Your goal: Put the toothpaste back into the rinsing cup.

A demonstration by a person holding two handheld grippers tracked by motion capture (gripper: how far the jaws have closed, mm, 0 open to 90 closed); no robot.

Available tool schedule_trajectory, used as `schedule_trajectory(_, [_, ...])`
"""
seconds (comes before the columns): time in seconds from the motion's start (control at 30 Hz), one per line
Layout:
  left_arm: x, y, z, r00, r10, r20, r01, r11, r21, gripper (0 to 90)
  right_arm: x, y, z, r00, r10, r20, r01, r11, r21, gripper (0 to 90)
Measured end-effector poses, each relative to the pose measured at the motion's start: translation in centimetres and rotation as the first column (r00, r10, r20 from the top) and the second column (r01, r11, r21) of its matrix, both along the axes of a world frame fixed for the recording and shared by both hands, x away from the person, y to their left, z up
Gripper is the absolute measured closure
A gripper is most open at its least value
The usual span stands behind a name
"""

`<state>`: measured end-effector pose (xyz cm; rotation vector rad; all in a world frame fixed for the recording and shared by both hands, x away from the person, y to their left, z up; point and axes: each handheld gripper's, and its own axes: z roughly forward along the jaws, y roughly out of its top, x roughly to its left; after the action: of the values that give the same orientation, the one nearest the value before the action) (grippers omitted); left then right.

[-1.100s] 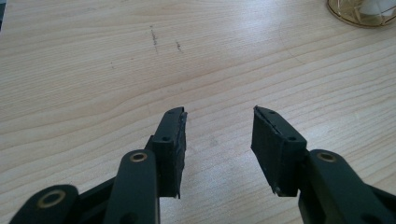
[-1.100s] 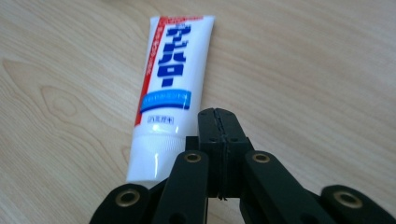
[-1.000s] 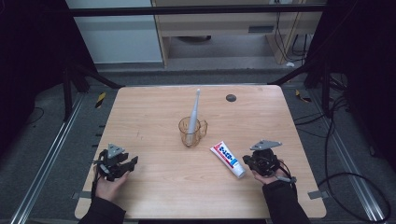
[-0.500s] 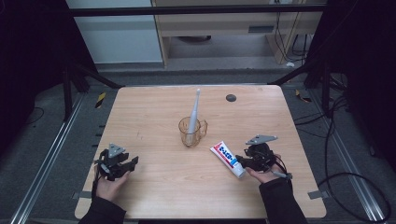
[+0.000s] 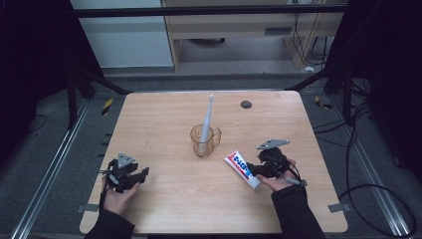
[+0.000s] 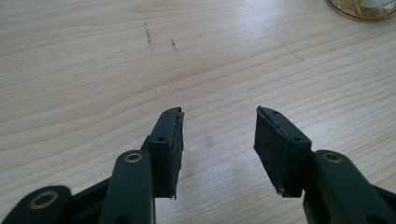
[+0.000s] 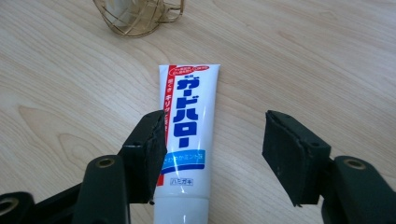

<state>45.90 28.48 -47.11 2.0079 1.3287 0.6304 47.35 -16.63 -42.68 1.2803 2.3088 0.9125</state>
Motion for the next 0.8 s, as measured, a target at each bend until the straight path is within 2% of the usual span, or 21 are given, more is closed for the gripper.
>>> schedule_trajectory(0.13, [0.0, -0.1, 0.0, 1.0, 0.0, -0.002, 0.0, 1.0, 0.0, 51.1, 0.3, 0.7, 0.0, 0.9996, 0.016, -0.023, -0.016, 1.0, -0.011, 38.9])
schedule_trajectory(0.47, [0.2, 0.0, -0.1, 1.0, -0.002, -0.008, 0.002, 1.0, -0.002, 50.8, 0.9, 1.5, 0.0, 0.9989, 0.036, -0.03, -0.037, 0.999, -0.029, 41.1])
schedule_trajectory(0.8, [0.2, 0.0, -0.1, 0.9999, -0.006, -0.011, 0.006, 1.0, -0.003, 50.8, 1.5, 2.5, -0.8, 0.9949, 0.046, -0.09, -0.049, 0.998, -0.033, 40.1])
